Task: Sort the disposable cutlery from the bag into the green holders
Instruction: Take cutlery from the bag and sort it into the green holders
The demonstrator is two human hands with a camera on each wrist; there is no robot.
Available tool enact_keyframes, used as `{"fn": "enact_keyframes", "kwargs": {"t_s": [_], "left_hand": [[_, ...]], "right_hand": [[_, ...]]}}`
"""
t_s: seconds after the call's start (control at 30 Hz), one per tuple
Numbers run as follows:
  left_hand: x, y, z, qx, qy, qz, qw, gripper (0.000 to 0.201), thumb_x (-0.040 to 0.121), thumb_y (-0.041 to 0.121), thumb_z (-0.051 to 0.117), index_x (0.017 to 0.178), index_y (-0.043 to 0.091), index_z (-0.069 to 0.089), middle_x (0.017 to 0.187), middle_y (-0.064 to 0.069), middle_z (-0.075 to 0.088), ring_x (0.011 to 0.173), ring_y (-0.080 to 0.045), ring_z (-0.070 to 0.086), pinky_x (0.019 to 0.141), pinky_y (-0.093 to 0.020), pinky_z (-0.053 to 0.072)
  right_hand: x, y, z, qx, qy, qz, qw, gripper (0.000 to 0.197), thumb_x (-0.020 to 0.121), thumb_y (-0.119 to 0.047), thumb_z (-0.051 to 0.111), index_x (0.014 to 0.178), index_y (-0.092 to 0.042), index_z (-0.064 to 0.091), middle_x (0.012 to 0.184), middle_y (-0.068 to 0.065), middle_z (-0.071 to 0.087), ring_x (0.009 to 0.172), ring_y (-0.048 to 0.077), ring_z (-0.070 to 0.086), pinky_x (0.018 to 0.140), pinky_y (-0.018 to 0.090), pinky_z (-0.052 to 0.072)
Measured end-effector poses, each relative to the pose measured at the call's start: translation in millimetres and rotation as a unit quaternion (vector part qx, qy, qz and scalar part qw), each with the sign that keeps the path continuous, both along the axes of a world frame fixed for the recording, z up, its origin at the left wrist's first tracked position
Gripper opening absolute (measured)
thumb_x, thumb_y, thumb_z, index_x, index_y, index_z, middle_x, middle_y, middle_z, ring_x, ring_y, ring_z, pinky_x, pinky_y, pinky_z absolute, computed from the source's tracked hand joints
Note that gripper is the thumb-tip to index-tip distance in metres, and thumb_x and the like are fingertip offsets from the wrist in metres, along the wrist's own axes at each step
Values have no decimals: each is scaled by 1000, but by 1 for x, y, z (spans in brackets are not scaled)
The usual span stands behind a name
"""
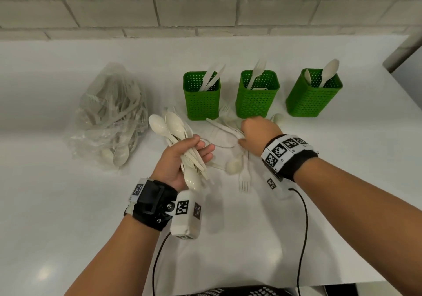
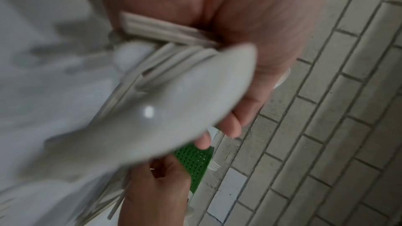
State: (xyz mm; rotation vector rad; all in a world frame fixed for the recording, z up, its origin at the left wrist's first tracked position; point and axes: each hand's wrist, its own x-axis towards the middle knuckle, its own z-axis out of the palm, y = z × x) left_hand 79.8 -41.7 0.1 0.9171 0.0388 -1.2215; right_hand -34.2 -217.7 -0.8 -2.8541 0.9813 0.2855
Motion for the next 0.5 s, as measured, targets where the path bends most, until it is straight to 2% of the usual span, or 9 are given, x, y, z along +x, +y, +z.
{"fn": "enact_keyframes", "kwargs": {"t_s": [0.07,0.13,0.2,0.27,0.33,0.37,0.43,0.5], "left_hand": [[1,-1,-1,5,-9,8,1000,6,73,15,65,71,10,66,72,-5,68,81,-22,74,76,-32,61],[2,-2,-3,11,-26,15,999,10,73,16,67,81,10,65,83,-8,73,81,-21,73,76,-31,60],[1,-5,-5,20,-39,22,999,10,76,15,68,84,10,64,87,-9,73,79,-19,72,80,-31,59],[-1,-8,-5,19,-44,29,998,7,78,14,68,84,10,65,85,-8,72,75,-18,69,81,-31,56],[-6,-12,-7,0,-52,31,998,11,76,13,69,85,9,65,83,-9,68,73,-16,64,78,-30,56],[-10,-15,-7,-16,-58,24,998,14,76,10,70,88,7,65,83,-10,67,73,-17,64,76,-30,57],[-16,-19,-8,-47,-67,-1,997,25,74,3,75,96,4,65,84,-12,68,78,-21,67,73,-33,59],[-21,-21,-10,-63,-55,-13,996,25,70,3,76,94,4,67,86,-11,71,83,-23,69,77,-36,59]], "right_hand": [[-5,1,2,0,10,10,1000,27,90,-26,56,71,-13,43,83,8,53,77,26,54,63,31,39],[-12,0,7,36,5,8,999,35,91,-28,57,63,-14,41,74,7,50,74,26,53,62,32,40],[-21,-2,17,119,-42,-12,992,35,92,-29,59,65,-8,55,68,12,55,70,28,56,63,34,45],[-29,4,30,204,-121,-32,971,33,93,-27,61,70,-3,64,67,17,61,63,25,56,64,37,47],[-31,26,42,254,-178,-28,950,33,93,-24,61,63,-12,60,62,13,59,56,19,50,61,36,44],[-29,41,44,259,-185,-16,948,31,94,-23,59,65,-14,60,63,10,59,56,19,50,61,36,43],[-21,69,39,223,-192,9,956,22,97,-20,52,84,-7,65,77,13,62,70,25,55,66,35,39],[-16,87,34,169,-209,16,963,23,99,-16,47,111,-3,63,97,16,61,87,30,58,72,33,38]]}}
